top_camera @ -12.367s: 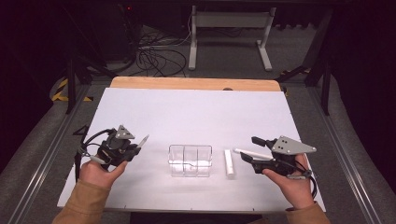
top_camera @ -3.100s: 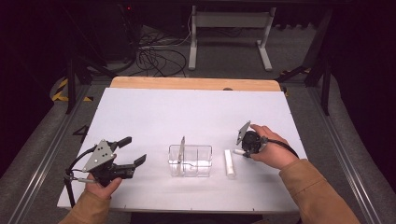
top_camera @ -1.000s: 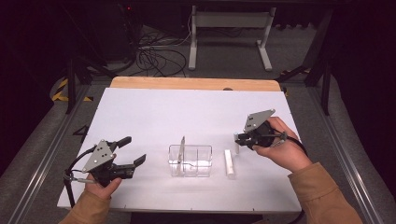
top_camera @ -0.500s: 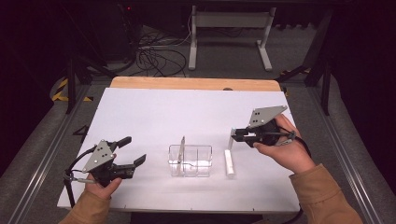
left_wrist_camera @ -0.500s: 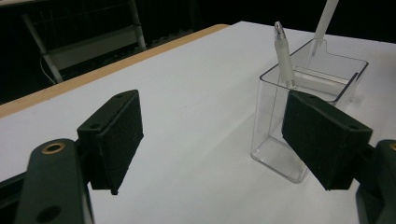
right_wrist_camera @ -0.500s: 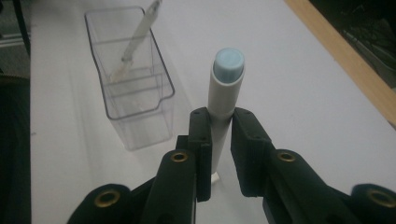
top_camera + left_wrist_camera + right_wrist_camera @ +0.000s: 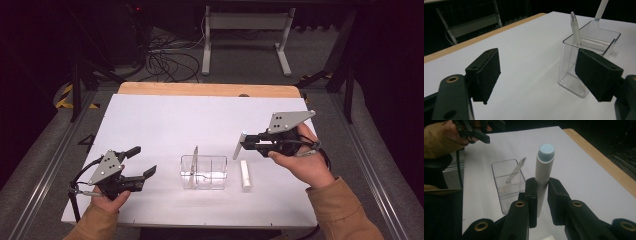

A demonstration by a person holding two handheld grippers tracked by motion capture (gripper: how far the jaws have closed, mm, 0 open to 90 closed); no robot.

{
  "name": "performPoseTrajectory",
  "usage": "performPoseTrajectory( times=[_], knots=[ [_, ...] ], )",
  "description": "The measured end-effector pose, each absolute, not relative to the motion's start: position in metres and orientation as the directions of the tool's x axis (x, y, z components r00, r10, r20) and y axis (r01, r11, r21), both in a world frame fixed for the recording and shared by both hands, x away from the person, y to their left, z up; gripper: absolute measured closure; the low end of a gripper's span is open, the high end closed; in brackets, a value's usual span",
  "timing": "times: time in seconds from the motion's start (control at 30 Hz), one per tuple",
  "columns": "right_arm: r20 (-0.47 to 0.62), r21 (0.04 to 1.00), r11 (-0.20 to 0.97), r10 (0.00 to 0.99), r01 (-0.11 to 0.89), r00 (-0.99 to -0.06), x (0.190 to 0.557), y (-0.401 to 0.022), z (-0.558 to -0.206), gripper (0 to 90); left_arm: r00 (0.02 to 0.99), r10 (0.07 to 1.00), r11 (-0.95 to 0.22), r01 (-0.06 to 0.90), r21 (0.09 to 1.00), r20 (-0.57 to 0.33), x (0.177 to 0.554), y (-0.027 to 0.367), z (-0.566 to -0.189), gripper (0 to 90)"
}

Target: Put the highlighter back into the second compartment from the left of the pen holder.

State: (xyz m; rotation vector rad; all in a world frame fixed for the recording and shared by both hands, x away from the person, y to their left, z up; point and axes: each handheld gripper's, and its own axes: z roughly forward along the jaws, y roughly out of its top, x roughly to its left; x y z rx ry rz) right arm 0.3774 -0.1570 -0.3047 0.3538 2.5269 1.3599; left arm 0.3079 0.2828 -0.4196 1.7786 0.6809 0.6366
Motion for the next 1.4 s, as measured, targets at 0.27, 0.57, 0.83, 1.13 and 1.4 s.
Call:
performPoseTrajectory(
  times=[0.27,0.57,0.83,1.13,1.4],
  knots=[
    [-0.062,0.873,0.478,0.306,0.096,-0.95,0.373,-0.146,-0.302,78.7,0.694,0.714,-0.259,0.14,0.956,0.092,0.308,0.283,-0.42,21.3],
    [-0.03,0.898,0.43,0.268,0.092,-0.963,0.37,-0.131,-0.304,78.7,0.696,0.713,-0.258,0.142,0.956,0.089,0.308,0.283,-0.42,21.3],
    [-0.001,0.91,0.403,0.243,0.1,-0.97,0.371,-0.119,-0.31,78.7,0.695,0.714,-0.256,0.142,0.956,0.088,0.308,0.283,-0.42,21.3],
    [0.017,0.915,0.391,0.215,0.102,-0.976,0.371,-0.105,-0.314,78.7,0.695,0.713,-0.26,0.141,0.955,0.092,0.307,0.284,-0.42,21.3],
    [0.033,0.915,0.388,0.199,0.11,-0.979,0.372,-0.096,-0.32,78.7,0.693,0.716,-0.258,0.145,0.955,0.089,0.306,0.286,-0.42,21.3]
  ],
)
